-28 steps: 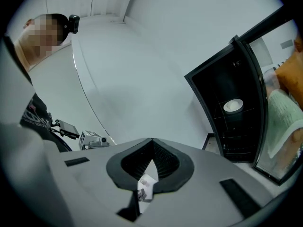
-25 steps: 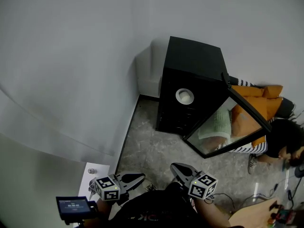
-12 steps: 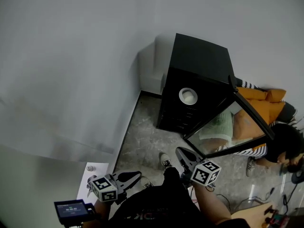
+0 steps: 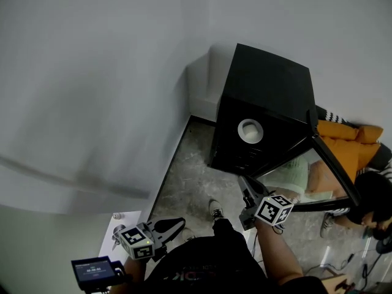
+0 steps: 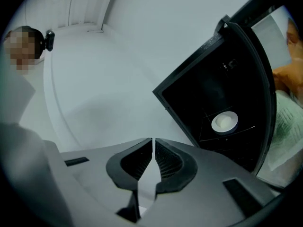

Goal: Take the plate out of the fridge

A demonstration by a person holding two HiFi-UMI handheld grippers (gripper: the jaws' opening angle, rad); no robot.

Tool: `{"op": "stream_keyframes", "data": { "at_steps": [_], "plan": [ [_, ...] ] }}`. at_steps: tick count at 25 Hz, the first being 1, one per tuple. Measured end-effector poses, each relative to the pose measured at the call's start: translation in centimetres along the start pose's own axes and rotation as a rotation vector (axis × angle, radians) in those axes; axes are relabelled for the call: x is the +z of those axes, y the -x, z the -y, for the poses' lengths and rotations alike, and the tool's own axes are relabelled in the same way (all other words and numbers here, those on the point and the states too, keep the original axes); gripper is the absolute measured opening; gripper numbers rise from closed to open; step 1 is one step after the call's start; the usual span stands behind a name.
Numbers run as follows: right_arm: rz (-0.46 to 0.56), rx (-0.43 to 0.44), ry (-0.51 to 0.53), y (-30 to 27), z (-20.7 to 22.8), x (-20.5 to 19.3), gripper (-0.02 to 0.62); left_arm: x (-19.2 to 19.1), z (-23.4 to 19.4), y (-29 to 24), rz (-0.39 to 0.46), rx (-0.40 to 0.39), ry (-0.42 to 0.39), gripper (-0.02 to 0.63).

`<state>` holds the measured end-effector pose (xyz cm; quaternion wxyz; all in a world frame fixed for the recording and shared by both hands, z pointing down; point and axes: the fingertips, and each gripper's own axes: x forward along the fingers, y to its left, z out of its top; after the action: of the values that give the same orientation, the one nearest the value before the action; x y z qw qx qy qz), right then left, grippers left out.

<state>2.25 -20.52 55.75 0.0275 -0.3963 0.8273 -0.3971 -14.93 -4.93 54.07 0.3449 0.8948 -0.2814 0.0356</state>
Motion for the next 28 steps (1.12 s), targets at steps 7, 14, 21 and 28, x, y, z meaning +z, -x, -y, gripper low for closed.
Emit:
{"op": "stream_keyframes", "data": {
  "at_steps": [7, 14, 21, 28],
  "plan": [
    [0.043, -0.128, -0.221, -2.6, 8.6, 2.0, 0.006, 1.7, -0.4, -0.9, 0.002, 0.058, 0.041, 0.005],
    [0.102, -0.282, -0.405, -6.1, 17.1, 2.7, 0.008, 2.9, -1.7, -1.3, 0.013, 0.131, 0.087, 0.005],
    [0.181, -0.400, -0.531, -9.1, 23.3, 2.4, 0.048, 4.2, -2.7, -1.7, 0.051, 0.171, 0.137, 0.005],
    [0.288, -0.569, -0.759, -10.4, 32.1, 1.0, 0.058, 4.1, -3.6, -2.4, 0.027, 0.218, 0.160, 0.005]
  ]
}}
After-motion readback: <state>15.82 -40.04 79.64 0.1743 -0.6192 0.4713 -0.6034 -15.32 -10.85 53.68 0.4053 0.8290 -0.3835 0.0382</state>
